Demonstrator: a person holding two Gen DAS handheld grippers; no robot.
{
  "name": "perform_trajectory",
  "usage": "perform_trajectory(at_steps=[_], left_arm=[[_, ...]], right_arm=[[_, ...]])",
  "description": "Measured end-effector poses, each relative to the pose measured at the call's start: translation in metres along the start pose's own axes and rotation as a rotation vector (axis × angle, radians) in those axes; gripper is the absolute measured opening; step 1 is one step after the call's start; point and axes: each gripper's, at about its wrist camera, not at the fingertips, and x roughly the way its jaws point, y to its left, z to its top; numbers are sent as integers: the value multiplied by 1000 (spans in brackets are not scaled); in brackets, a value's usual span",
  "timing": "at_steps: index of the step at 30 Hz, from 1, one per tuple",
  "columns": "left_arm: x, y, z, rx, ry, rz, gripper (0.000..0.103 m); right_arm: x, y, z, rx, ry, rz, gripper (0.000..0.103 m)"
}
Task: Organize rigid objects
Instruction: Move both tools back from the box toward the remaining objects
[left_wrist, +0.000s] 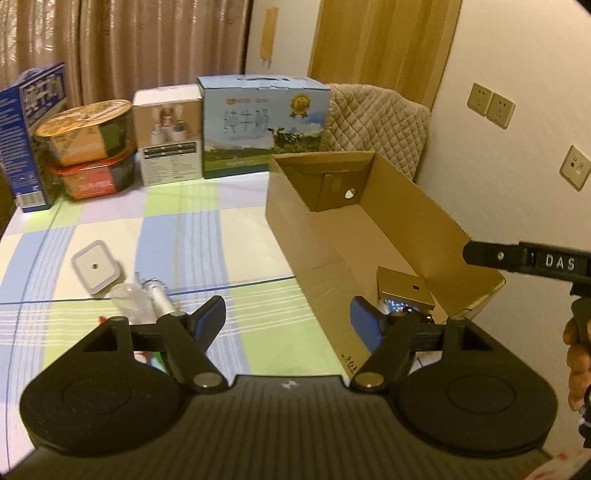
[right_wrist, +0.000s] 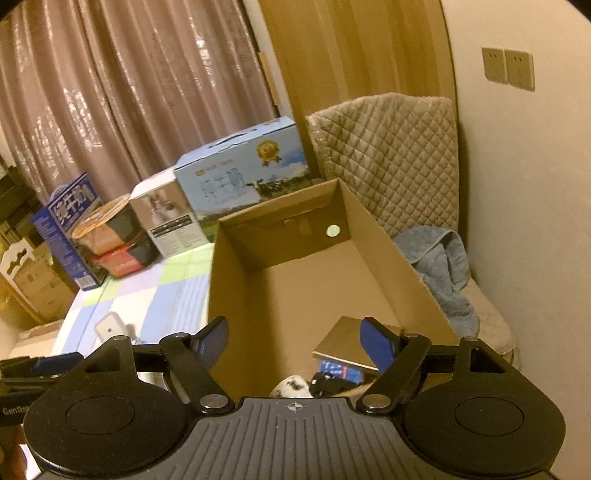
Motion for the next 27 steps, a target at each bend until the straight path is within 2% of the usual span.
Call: perform_trajectory(at_steps=[15, 20, 27], left_arm=[[-72, 47, -28, -54, -46, 62, 84], [-94, 77, -42, -83, -60, 118, 94], [-120, 123, -58, -111, -65, 211, 100]], right_arm=[[-43, 76, -44, -64, 3, 47, 75], [-49, 98, -55, -92, 8, 65, 75], [-47, 123, -72, -119, 34, 100, 77]])
